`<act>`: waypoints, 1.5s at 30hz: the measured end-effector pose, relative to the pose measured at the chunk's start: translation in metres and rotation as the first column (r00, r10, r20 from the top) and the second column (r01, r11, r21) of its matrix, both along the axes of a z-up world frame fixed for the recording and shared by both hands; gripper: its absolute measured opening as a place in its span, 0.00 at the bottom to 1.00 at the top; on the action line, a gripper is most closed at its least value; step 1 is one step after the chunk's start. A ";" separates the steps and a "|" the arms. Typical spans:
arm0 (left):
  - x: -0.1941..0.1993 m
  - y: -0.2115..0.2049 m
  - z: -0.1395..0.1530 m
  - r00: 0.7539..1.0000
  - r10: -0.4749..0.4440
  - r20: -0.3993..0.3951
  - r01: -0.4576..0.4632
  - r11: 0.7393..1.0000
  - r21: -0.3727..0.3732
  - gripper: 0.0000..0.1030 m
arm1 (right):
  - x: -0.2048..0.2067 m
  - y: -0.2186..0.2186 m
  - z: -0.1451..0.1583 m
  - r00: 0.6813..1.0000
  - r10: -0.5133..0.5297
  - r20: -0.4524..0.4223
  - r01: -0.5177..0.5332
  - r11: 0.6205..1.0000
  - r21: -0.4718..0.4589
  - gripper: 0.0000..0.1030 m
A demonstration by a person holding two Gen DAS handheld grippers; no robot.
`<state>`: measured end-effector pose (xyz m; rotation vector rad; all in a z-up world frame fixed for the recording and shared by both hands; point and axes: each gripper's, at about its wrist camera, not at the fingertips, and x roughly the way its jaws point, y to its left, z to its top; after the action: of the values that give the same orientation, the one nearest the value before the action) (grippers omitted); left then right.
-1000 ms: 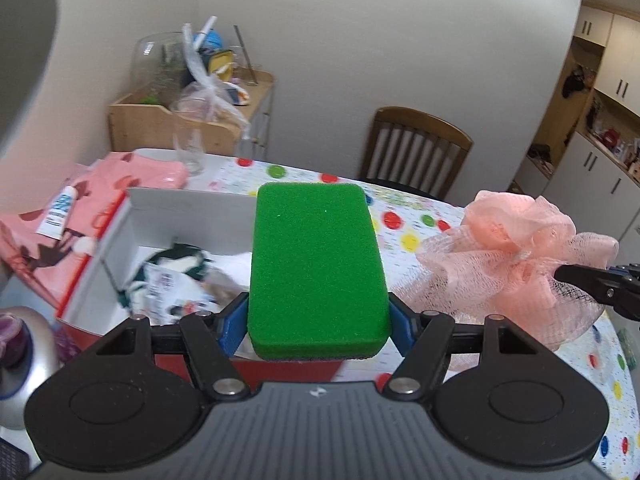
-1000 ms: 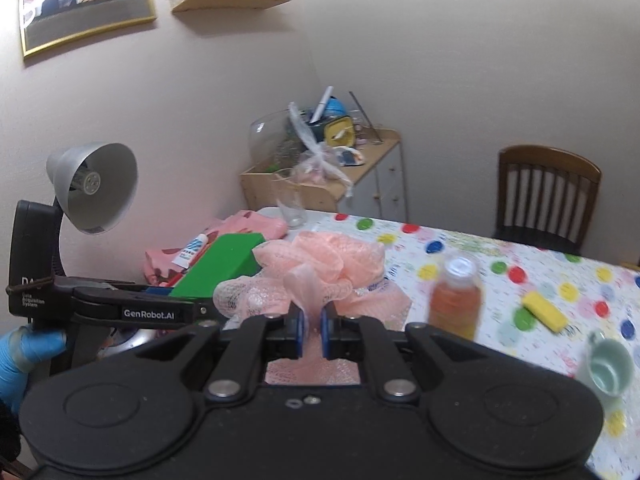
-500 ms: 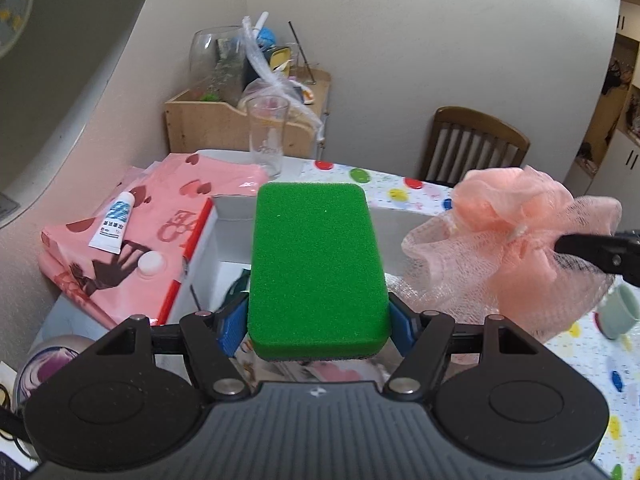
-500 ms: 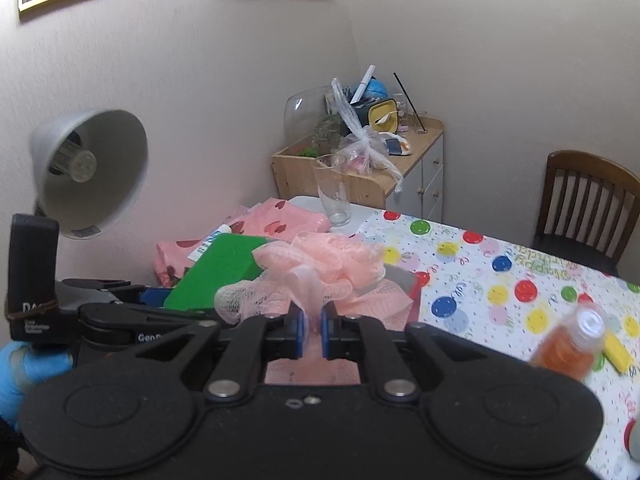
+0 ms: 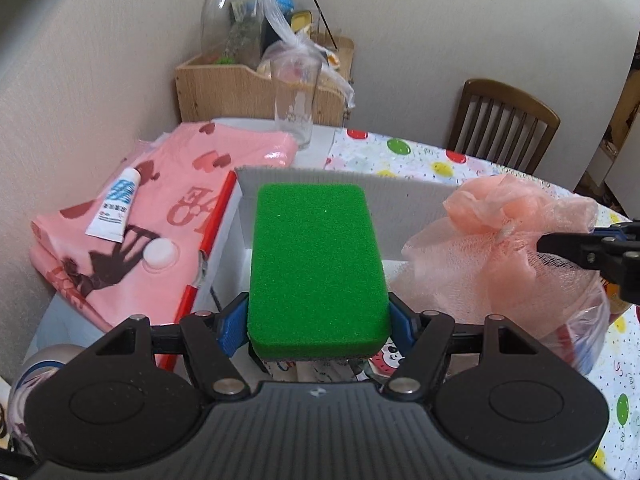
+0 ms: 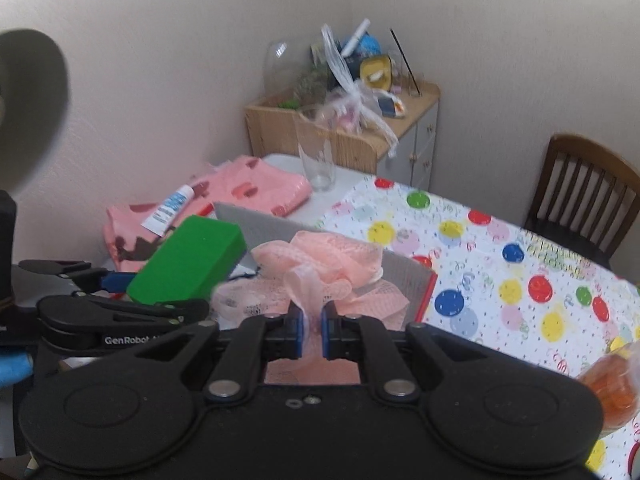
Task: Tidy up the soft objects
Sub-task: 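Carry the green sponge and pink puff into the red box and release both, then move both tools back toward the yellow sponge and mug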
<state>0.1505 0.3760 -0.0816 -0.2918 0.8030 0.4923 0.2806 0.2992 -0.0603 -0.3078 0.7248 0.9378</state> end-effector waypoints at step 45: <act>0.004 -0.024 0.014 0.998 -0.048 0.030 0.048 0.999 -0.016 0.79 | -0.013 -0.042 0.014 0.999 -0.043 -0.030 0.044 0.999 0.014 0.45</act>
<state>0.1541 0.3518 -0.0678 -0.2939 0.7840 0.4358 0.2674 0.2568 -0.0460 -0.2645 0.7484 0.9077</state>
